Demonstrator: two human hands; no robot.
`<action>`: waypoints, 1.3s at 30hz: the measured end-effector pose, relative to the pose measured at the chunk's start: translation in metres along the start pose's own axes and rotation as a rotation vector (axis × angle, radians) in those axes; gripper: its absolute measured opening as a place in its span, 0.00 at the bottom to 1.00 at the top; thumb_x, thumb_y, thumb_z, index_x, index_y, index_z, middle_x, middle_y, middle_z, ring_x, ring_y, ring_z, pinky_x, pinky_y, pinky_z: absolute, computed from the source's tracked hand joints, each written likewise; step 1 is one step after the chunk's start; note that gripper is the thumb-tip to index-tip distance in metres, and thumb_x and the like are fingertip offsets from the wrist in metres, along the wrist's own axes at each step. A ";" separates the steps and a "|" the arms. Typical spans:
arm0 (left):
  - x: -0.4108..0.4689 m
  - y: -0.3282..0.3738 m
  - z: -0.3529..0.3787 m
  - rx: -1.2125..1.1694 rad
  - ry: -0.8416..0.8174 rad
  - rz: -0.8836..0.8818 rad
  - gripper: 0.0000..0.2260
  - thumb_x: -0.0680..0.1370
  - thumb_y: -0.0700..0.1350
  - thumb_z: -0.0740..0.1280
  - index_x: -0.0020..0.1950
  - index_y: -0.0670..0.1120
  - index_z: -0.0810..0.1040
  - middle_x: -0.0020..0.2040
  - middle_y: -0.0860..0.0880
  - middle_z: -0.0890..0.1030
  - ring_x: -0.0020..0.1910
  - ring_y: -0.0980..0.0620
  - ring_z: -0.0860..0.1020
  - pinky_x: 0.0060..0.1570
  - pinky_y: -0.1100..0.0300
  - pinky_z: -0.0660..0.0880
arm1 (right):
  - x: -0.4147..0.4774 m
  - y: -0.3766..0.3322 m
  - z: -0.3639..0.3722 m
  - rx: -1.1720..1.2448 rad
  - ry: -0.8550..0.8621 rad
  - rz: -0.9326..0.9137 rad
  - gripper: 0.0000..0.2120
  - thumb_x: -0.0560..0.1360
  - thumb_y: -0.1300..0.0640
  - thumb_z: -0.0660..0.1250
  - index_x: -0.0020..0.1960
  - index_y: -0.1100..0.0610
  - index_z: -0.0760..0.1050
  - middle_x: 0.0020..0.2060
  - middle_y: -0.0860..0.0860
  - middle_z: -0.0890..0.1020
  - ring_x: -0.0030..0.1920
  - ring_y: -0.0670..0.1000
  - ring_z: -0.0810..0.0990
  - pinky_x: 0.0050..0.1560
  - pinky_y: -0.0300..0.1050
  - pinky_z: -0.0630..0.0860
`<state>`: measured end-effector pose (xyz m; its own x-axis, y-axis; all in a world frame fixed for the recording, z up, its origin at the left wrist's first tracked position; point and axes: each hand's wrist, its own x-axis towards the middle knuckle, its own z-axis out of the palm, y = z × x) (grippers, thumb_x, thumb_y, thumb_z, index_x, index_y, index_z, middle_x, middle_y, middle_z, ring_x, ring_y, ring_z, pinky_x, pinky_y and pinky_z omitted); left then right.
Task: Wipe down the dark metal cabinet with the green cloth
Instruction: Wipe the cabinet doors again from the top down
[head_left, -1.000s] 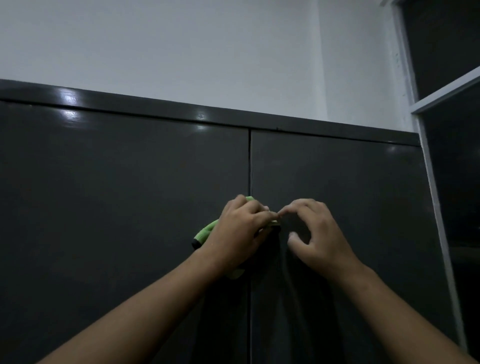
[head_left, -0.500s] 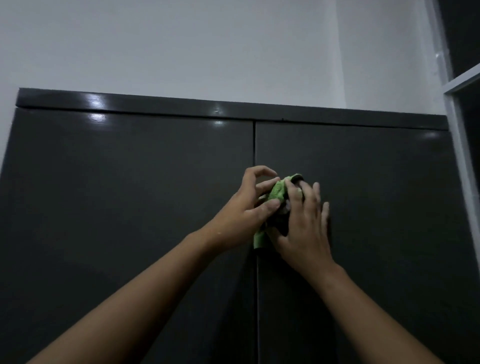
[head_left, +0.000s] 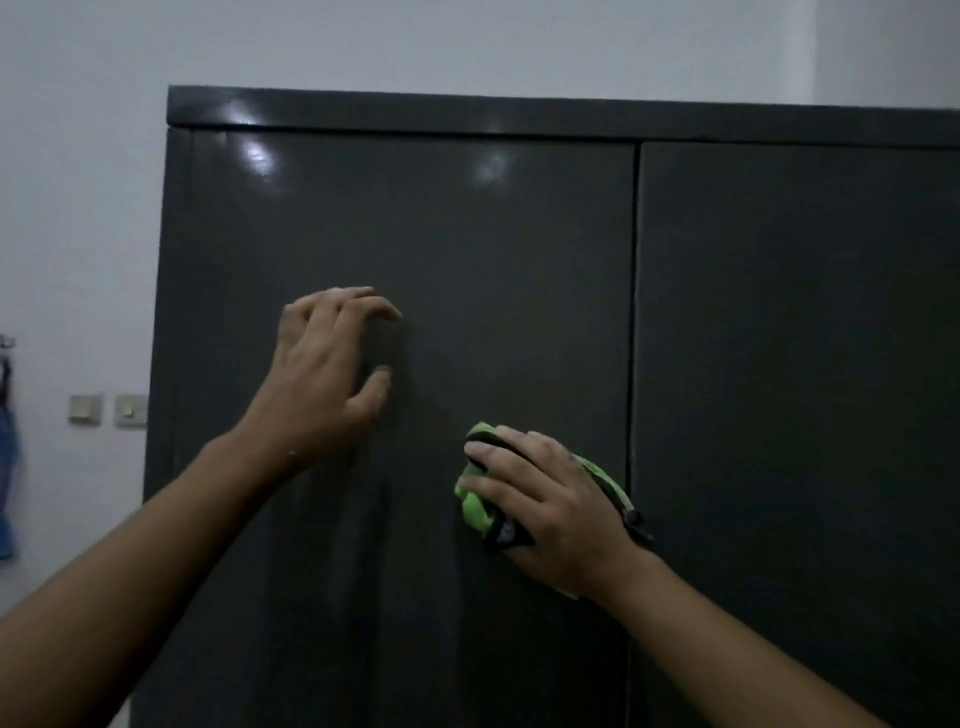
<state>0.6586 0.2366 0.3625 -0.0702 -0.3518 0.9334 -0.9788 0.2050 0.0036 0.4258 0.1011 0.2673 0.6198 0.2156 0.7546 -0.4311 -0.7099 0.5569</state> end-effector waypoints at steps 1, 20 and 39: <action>-0.005 -0.012 -0.004 0.004 -0.010 -0.014 0.25 0.71 0.53 0.61 0.68 0.53 0.67 0.70 0.50 0.67 0.70 0.47 0.58 0.68 0.49 0.60 | -0.006 -0.001 -0.001 -0.063 0.001 0.000 0.21 0.72 0.50 0.68 0.66 0.47 0.79 0.72 0.45 0.73 0.72 0.52 0.71 0.69 0.56 0.66; -0.043 -0.117 -0.025 0.112 -0.040 -0.301 0.34 0.79 0.53 0.66 0.79 0.49 0.51 0.78 0.44 0.48 0.75 0.39 0.51 0.72 0.41 0.57 | 0.053 -0.050 0.037 0.030 -0.050 -0.069 0.22 0.72 0.55 0.68 0.66 0.53 0.78 0.71 0.50 0.75 0.56 0.59 0.76 0.58 0.55 0.75; -0.052 -0.162 -0.041 0.102 -0.090 -0.115 0.40 0.73 0.36 0.74 0.79 0.50 0.58 0.78 0.43 0.58 0.74 0.40 0.61 0.71 0.55 0.58 | 0.135 -0.081 0.073 -0.053 -0.058 -0.263 0.22 0.71 0.52 0.65 0.65 0.50 0.78 0.67 0.49 0.77 0.55 0.54 0.75 0.50 0.51 0.72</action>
<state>0.8291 0.2593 0.3282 0.0307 -0.4486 0.8932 -0.9955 0.0664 0.0676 0.5919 0.1391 0.2986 0.7511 0.3481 0.5609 -0.2827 -0.5983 0.7498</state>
